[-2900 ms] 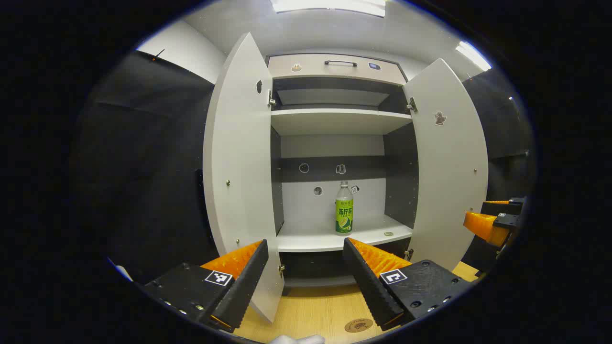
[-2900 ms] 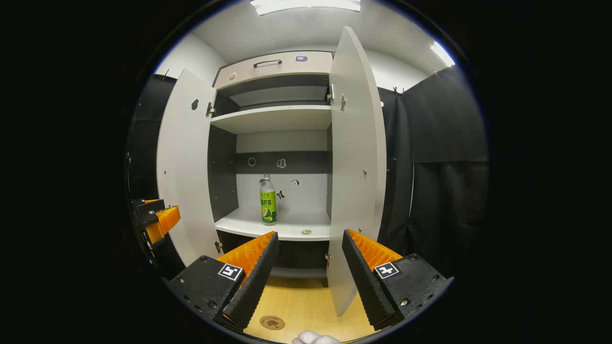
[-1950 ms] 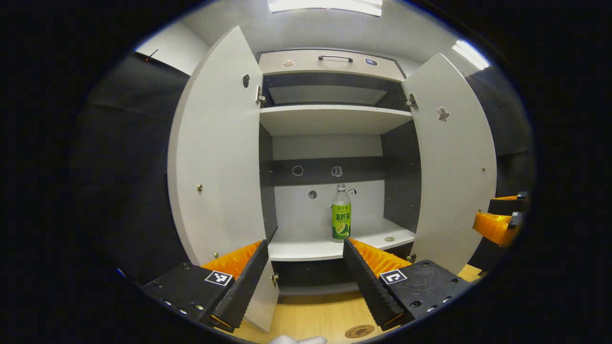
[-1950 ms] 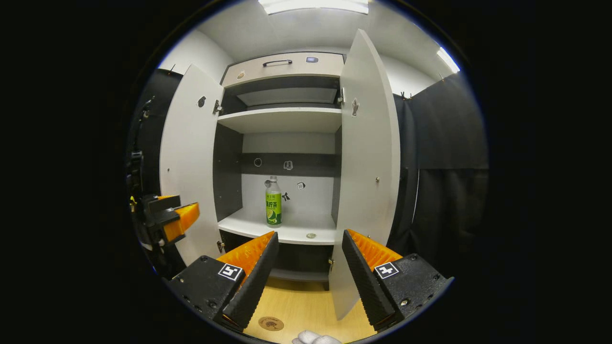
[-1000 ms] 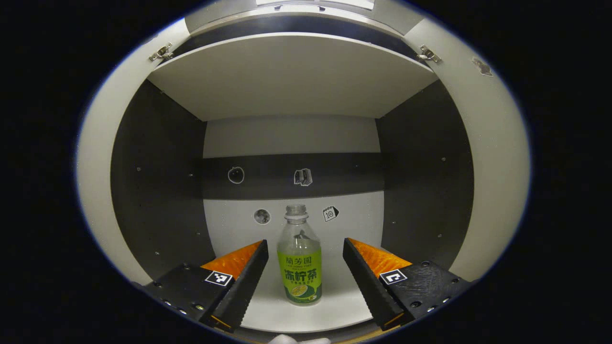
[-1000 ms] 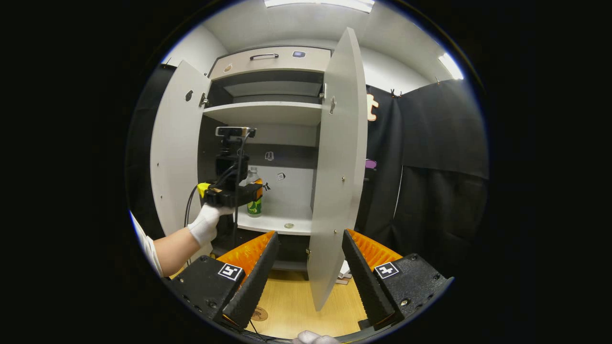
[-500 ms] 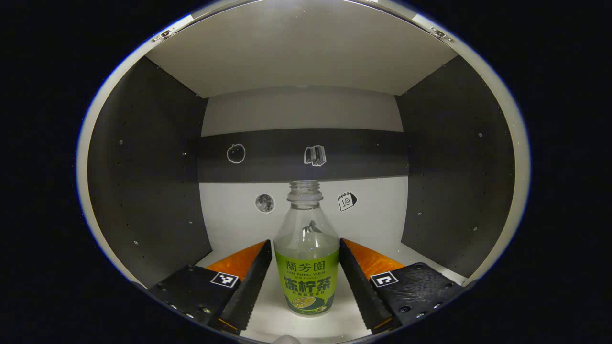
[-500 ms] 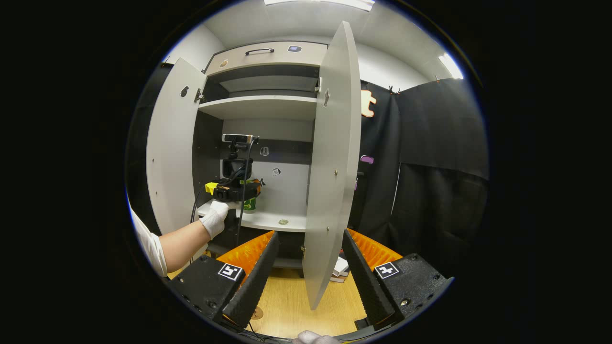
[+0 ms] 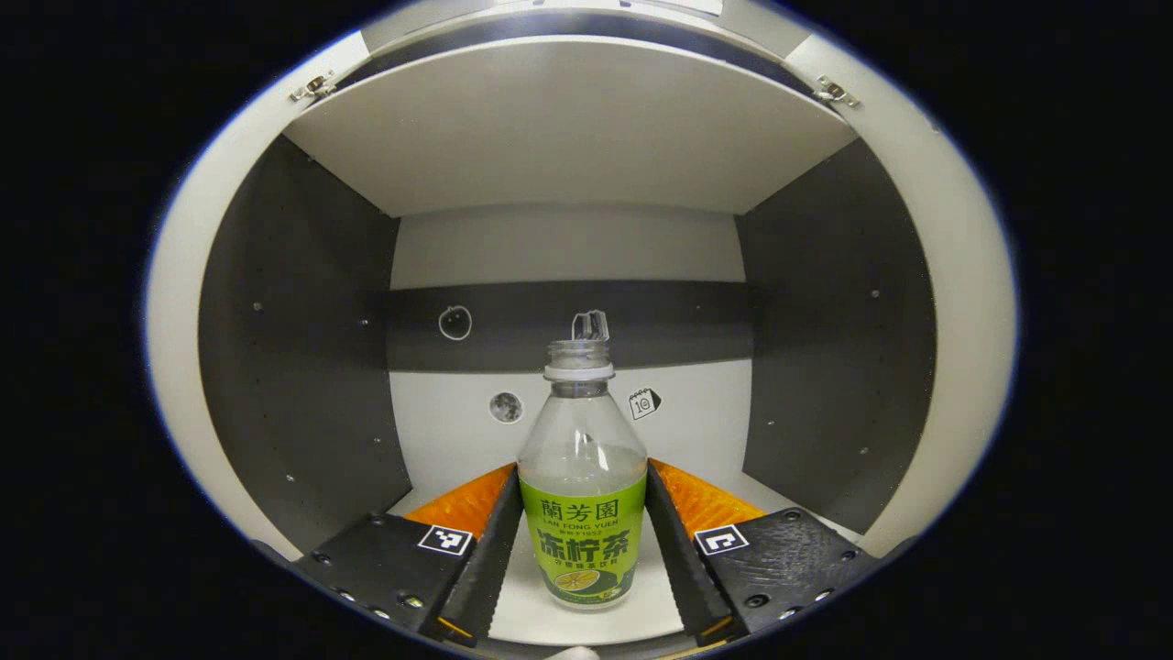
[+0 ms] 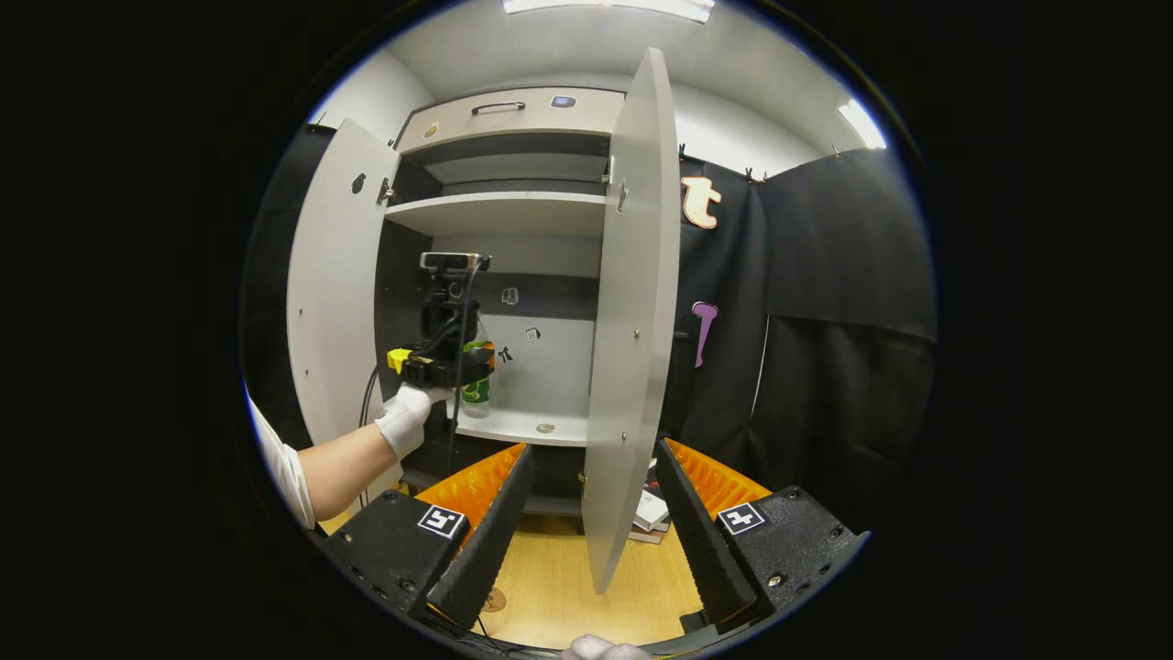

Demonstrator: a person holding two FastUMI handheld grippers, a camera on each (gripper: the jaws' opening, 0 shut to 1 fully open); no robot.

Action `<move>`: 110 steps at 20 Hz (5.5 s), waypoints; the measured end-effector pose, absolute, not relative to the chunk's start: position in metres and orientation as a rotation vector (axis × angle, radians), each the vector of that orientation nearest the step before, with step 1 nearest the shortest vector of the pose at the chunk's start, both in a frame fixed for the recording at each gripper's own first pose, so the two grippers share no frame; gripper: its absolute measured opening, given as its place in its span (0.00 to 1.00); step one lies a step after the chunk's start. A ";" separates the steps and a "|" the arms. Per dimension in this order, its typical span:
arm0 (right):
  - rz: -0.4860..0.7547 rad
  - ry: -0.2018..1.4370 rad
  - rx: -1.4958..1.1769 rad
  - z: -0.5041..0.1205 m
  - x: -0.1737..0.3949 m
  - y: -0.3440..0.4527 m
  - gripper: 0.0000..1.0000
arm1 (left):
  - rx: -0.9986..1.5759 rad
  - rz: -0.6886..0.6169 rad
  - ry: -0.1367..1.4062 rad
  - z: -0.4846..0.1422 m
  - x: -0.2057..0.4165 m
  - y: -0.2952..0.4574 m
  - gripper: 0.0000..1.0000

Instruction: Grasp the bottle in the cabinet with the left hand and place it on the coaster, then close the right door with the right hand and the left door with the left hand.

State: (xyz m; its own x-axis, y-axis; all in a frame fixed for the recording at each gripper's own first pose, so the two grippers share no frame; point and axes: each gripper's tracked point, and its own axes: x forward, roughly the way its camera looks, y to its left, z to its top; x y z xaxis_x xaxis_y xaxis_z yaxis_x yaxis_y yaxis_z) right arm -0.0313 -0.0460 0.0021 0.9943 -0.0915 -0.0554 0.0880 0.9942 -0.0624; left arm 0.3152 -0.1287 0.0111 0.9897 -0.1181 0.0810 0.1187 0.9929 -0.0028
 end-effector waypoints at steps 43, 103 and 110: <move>-0.080 0.213 -0.169 -0.059 -0.040 -0.057 0.83 | 0.005 -0.519 0.057 -0.336 0.020 -0.186 0.73; -0.157 -0.018 -0.025 0.005 -0.020 -0.160 0.84 | 0.023 0.042 0.015 -0.042 -0.044 0.021 0.96; -0.023 -0.018 -0.009 0.031 0.046 -0.218 0.84 | 0.001 0.192 0.009 -0.026 -0.063 -0.024 0.96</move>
